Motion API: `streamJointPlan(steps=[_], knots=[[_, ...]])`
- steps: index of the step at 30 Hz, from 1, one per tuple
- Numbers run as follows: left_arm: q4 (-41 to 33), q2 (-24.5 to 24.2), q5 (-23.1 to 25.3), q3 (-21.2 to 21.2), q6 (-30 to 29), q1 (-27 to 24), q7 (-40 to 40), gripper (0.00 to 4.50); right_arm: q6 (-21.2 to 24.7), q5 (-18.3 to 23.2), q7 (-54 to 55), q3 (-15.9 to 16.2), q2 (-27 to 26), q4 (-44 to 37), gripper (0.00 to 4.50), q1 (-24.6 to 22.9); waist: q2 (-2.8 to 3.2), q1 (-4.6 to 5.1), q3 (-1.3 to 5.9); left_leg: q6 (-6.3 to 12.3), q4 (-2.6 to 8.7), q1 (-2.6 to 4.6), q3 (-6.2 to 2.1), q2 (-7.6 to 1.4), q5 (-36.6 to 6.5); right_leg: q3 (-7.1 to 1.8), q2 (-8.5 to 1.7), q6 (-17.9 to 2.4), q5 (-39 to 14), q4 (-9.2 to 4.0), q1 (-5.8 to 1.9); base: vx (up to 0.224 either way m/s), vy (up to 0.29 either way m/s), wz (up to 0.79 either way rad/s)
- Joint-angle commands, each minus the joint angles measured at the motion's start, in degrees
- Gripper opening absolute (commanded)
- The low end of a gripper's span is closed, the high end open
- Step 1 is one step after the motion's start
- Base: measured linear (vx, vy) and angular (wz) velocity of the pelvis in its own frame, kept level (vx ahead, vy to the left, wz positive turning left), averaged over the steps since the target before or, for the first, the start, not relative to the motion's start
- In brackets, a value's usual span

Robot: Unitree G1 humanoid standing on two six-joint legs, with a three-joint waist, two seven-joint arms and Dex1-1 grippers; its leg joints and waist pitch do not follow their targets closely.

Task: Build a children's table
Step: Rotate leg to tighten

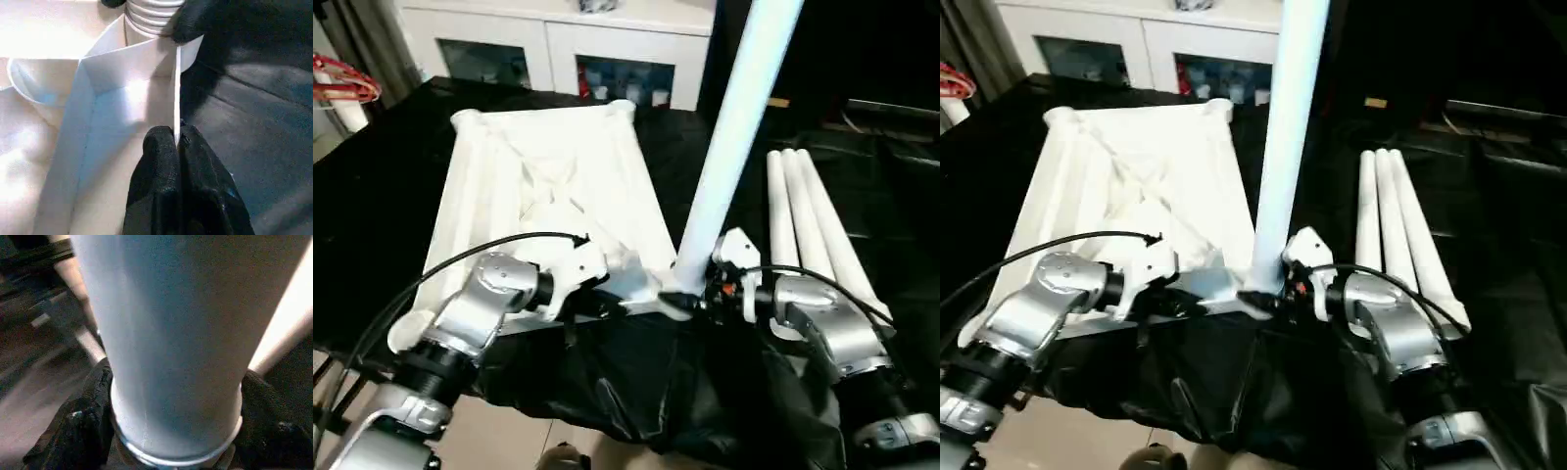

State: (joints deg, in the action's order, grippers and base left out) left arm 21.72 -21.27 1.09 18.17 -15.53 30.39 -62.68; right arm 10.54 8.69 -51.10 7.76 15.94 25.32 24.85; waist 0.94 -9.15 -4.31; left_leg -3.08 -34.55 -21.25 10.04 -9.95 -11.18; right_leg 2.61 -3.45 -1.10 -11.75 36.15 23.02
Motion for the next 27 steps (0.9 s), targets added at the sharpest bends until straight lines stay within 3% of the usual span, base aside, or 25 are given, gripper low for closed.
streamJointPlan(steps=[1, 4, 7, 10, 13, 18, 19, 21, 22, 23, 24, 27], knots=[[-0.1, 4.7, -1.3, -0.9, 0.0, 2.4, 5.0, 0.0, 0.4, -1.3, 8.3, 0.6, -4.2, 3.7, 2.75, 0.9, -0.16, 0.39, 4.23, 0.86, 4.31, 0.63, -1.31, -3.21, -8.4, -2.78, -5.64, -14.4, -7.2, -4.3, -3.01, 0.0, 0.0, 0.0], [2.2, 9.8, 0.4, -1.4, -2.3, 3.6, 13.1, 0.0, 1.0, -2.4, 21.2, -2.5, -10.2, 9.8, 2.75, 3.7, 0.1, 0.82, 4.15, 0.04, 4.47, 0.66, -1.38, -3.12, -9.7, -2.92, -5.68, -12.5, -12.1, -4.86, -2.93, 0.0, 0.0, 0.0], [3.0, 12.0, 1.2, -1.4, -2.9, 4.1, 17.0, 0.0, 1.7, -2.9, 27.2, -3.7, -12.6, 12.8, 2.75, 5.5, 0.16, 1.29, 4.18, -0.21, 4.65, 0.81, -1.38, -3.0, -9.6, -2.91, -5.56, -11.5, -14.3, -5.18, -2.69, 0.0, 0.0, 0.0], [2.2, 15.2, 2.2, -0.9, -3.5, 4.0, 20.2, 0.0, -2.2, -2.9, 29.2, -4.5, -15.6, 15.1, 2.75, 7.1, 0.25, 1.08, 4.5, 0.43, 4.44, 0.49, -1.33, -3.02, -8.5, -2.93, -5.55, -11.0, -11.7, -4.98, -2.83, 0.0, 0.0, 0.0], [1.2, 15.9, 1.8, -0.6, -3.5, 3.3, 19.5, 0.0, -3.0, -1.6, 28.2, -5.6, -16.6, 15.1, 3.45, 7.4, 0.41, 1.07, 4.75, 1.69, 4.33, 0.27, -1.35, -2.99, -6.8, -2.77, -5.29, -11.6, -7.2, -4.47, -2.89, 0.0, 0.0, 0.0], [-0.7, 13.6, 1.3, 0.3, -2.1, 1.5, 15.3, 0.0, -5.0, -3.1, 24.5, -3.6, -14.6, 12.3, 3.94, 6.3, 0.48, 1.06, 4.9, 3.07, 4.23, 0.1, -1.33, -3.03, -6.2, -2.7, -5.38, -12.2, -5.1, -4.27, -3.01, 0.0, 0.0, 0.0], [-1.2, 12.9, 1.2, 0.5, -1.7, 1.2, 14.2, 0.0, -5.6, -3.7, 24.0, -3.0, -13.8, 11.8, 3.94, 6.0, 0.98, 1.03, 5.06, 3.09, 4.15, 0.16, -1.35, -3.0, -6.0, -2.69, -5.37, -12.2, -4.9, -4.19, -2.99, 0.0, 0.0, 0.0], [-2.5, 10.8, 0.6, 0.8, -1.5, 0.4, 11.0, 0.0, -6.9, -4.5, 20.1, -1.7, -11.2, 9.8, 3.94, 4.9, 0.72, 0.93, 5.13, 3.65, 3.95, 0.06, -1.22, -3.0, -5.1, -2.66, -5.19, -12.4, -2.8, -4.04, -2.98, 0.0, 0.0, 0.0], [-2.9, 9.9, 0.2, 1.0, -1.1, 0.1, 9.5, 0.0, -6.5, -3.9, 17.7, -1.6, -10.3, 8.5, 3.94, 4.4, 0.76, 0.87, 5.1, 3.78, 3.95, 0.03, -1.22, -3.01, -5.1, -2.68, -5.23, -12.4, -2.6, -4.02, -2.96, 0.0, 0.0, 0.0], [-3.1, 9.4, 0.0, 1.1, -0.8, -0.1, 8.4, 0.0, -6.2, -3.4, 16.2, -1.6, -9.7, 7.7, 3.94, 4.1, 1.16, 0.84, 5.17, 3.89, 3.88, 0.07, -1.22, -2.99, -5.5, -2.71, -5.2, -12.4, -2.7, -4.02, -2.89, 0.0, 0.0, 0.0], [-3.3, 8.8, -0.2, 1.1, -0.7, -0.2, 7.4, 0.0, -6.0, -2.9, 13.9, -1.3, -8.8, 6.6, 3.94, 3.6, 0.9, 0.89, 5.08, 4.0, 3.99, 0.03, -1.21, -3.0, -6.4, -2.68, -5.16, -12.3, -3.3, -4.16, -3.0, 0.0, 0.0, 0.0], [-3.9, 6.7, -1.0, 1.4, 0.0, -0.6, 3.7, 0.0, -5.4, -1.2, 6.1, 0.3, -5.2, 2.7, 3.94, 1.6, 1.15, 0.8, 5.0, 3.82, 4.1, 0.26, -1.25, -3.15, -7.7, -2.62, -5.05, -12.4, -4.7, -4.37, -2.83, 0.0, 0.0, 0.0]])
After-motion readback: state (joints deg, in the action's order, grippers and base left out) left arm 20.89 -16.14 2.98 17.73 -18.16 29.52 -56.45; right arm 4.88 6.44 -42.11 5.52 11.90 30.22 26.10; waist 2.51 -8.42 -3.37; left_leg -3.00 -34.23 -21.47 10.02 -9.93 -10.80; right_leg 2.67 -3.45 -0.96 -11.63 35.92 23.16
